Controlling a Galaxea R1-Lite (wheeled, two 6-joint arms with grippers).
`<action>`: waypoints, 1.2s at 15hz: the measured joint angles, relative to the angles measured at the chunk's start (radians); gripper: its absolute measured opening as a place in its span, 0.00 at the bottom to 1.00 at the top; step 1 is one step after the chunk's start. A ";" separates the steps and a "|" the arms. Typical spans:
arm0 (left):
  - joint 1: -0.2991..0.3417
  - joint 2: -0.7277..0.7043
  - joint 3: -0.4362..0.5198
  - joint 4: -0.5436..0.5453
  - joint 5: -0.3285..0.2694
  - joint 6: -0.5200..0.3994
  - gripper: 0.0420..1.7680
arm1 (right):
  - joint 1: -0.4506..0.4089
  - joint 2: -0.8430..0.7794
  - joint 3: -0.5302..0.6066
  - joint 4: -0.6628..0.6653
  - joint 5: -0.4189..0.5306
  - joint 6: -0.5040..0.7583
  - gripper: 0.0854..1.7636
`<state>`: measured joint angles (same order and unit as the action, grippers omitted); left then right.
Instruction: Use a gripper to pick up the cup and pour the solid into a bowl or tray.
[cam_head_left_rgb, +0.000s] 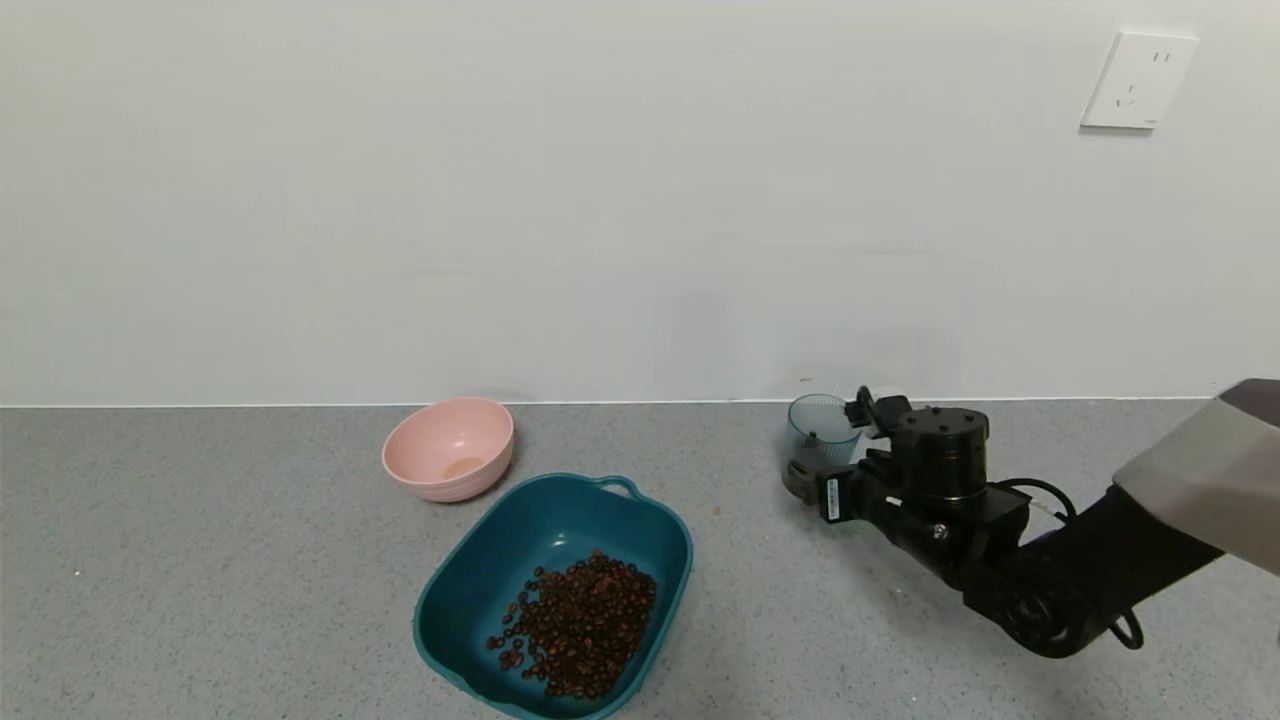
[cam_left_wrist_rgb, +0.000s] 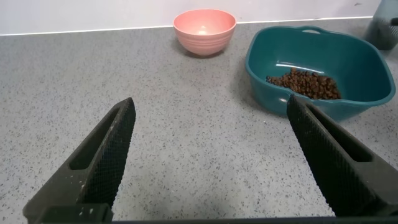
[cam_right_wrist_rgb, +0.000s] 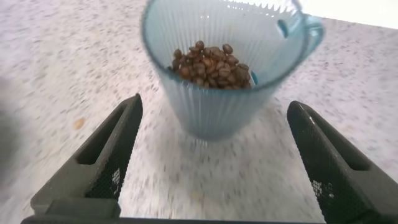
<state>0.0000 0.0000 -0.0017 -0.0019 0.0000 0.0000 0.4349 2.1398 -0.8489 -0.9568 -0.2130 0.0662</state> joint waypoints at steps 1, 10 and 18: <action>0.000 0.000 0.000 0.000 0.000 0.000 0.99 | 0.002 -0.040 0.026 0.022 0.005 -0.011 0.96; 0.000 0.000 0.000 0.000 0.000 0.000 0.99 | 0.086 -0.665 0.107 0.773 0.003 -0.034 0.96; 0.000 0.000 0.000 0.000 0.000 0.000 0.99 | 0.138 -1.123 0.127 1.201 -0.064 -0.037 0.96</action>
<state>0.0000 0.0000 -0.0017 -0.0019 0.0000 0.0000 0.5730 1.0164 -0.7215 0.2447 -0.2774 0.0294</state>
